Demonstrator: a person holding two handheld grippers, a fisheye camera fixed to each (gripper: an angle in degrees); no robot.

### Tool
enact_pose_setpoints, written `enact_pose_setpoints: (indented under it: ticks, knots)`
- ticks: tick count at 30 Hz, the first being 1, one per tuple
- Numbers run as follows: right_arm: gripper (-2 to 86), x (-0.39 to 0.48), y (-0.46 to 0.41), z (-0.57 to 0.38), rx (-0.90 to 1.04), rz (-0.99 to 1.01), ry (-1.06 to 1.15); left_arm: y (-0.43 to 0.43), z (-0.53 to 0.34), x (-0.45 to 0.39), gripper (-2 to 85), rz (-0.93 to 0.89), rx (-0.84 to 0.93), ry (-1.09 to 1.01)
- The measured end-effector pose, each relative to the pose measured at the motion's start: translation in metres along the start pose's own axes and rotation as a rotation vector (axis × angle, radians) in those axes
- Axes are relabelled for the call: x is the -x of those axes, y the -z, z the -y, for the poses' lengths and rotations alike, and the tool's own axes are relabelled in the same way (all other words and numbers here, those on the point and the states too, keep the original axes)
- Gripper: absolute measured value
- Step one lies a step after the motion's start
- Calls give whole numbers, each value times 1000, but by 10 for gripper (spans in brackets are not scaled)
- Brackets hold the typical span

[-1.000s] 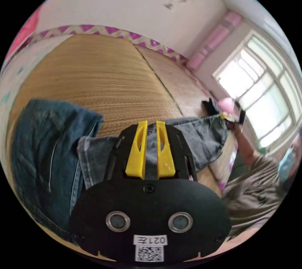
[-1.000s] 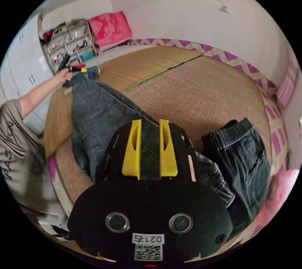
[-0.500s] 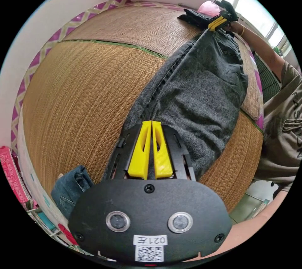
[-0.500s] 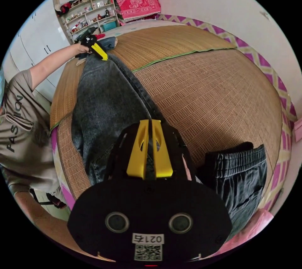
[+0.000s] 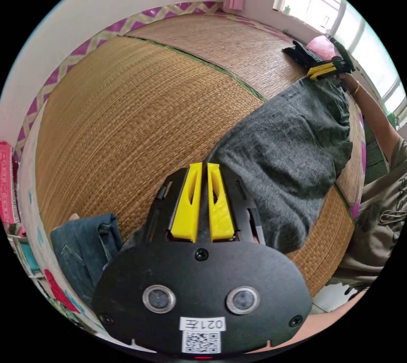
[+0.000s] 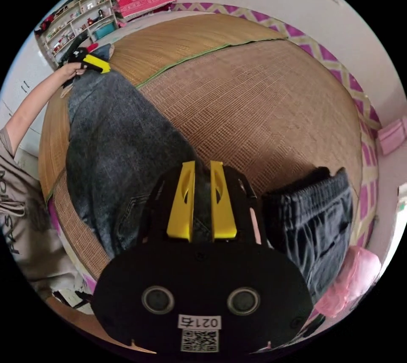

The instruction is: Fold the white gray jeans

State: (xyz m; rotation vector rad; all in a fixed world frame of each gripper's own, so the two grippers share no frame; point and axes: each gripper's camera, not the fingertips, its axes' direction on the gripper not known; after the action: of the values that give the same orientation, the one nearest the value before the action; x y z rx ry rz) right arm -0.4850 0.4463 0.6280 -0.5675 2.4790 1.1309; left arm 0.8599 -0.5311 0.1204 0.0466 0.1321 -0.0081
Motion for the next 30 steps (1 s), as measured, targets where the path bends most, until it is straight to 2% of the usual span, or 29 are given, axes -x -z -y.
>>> enact_pose_setpoints:
  ticks: [3, 5, 6, 8, 9, 10, 11, 12, 14, 15, 16, 17, 18, 19, 21, 22, 23, 24, 25, 27, 29, 30]
  knots:
    - [57, 23, 37, -12, -142, -23, -11, 36, -39, -13, -8, 46, -95, 1]
    - [16, 74, 47, -18, -223, 92, 143, 52, -57, -48, -9, -34, -166, -104]
    - [10, 90, 45, -19, -222, 130, 199, 52, -67, -79, -9, -75, -162, -203]
    - [-4, 149, 17, -25, -133, 218, 371, 30, -82, -117, -10, -2, -72, -285]
    - [-6, 160, 6, -27, -96, 217, 396, 2, -96, -129, -10, 92, 17, -295]
    - [-7, 175, -24, -33, 8, 169, 422, 4, -117, -125, -10, 88, -80, -251]
    - [-8, 178, -44, -44, 44, 117, 421, 5, -123, -118, -10, 67, -86, -214]
    - [-8, 171, -39, -50, -26, 125, 373, 10, -134, -105, -9, 18, -86, -145]
    - [-8, 152, -25, -61, 40, 157, 269, 31, -156, -90, -9, 50, -107, -47]
    - [-8, 154, -13, -66, 8, 155, 274, 54, -179, -87, -9, 81, -194, -14]
    - [-8, 165, 14, -81, -107, 170, 316, 71, -202, -86, -10, 64, -264, -4]
    - [-8, 179, 36, -95, -201, 212, 361, 76, -211, -87, -10, 52, -278, -6]
    - [-8, 186, 41, -100, -217, 228, 374, 75, -227, -91, -10, 44, -251, -22]
    - [-8, 200, 38, -105, -186, 218, 384, 64, -238, -95, -10, 77, -159, -22]
    - [-9, 220, 1, -111, -12, 97, 391, 52, -263, -97, -10, 151, -93, 23]
    - [-9, 227, -22, -124, 74, 23, 411, 58, -287, -94, -10, 165, -131, 65]
    - [-9, 221, -17, -137, 48, 31, 371, 64, -300, -90, -10, 165, -158, 99]
    - [-9, 216, -13, -140, 36, 62, 343, 77, -330, -80, -9, 158, -218, 181]
    - [-9, 209, -12, -143, 108, 113, 318, 90, -362, -70, -9, 156, -279, 274]
    - [-9, 208, -3, -150, 131, 95, 322, 104, -411, -54, -9, 152, -346, 417]
    - [-9, 210, 18, -162, -1, 37, 306, 112, -462, -37, -7, 118, -411, 570]
    - [-9, 209, 24, -165, -60, 62, 286, 109, -494, -23, -5, 46, -442, 664]
